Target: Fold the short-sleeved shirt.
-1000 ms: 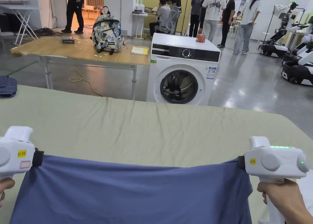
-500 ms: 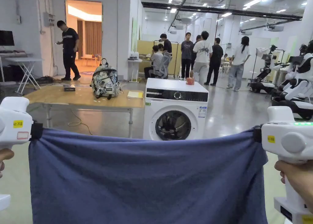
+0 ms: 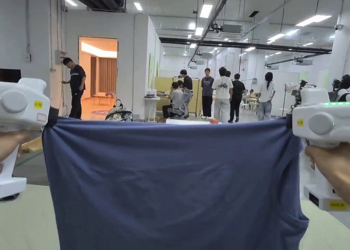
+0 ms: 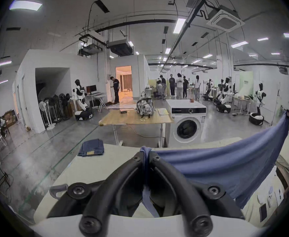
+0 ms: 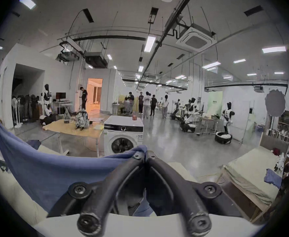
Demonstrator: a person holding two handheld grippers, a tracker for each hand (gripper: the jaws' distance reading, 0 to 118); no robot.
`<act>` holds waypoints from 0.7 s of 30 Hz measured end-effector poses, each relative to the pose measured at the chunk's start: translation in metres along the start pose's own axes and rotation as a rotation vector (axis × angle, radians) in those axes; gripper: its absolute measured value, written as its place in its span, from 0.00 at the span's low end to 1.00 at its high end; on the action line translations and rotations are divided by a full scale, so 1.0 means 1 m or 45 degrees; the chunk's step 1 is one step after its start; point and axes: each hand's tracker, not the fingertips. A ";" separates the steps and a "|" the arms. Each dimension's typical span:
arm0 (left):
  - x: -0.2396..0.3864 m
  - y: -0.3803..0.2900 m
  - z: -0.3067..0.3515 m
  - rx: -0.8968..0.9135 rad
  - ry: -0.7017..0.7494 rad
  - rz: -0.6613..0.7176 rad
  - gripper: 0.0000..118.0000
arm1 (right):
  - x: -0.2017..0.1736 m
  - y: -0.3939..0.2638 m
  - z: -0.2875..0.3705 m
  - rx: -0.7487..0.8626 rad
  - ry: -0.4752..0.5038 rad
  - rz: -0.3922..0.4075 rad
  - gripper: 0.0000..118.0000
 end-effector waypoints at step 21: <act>-0.002 -0.010 -0.022 0.110 0.109 0.001 0.00 | -0.025 0.000 -0.029 0.085 -0.024 0.019 0.00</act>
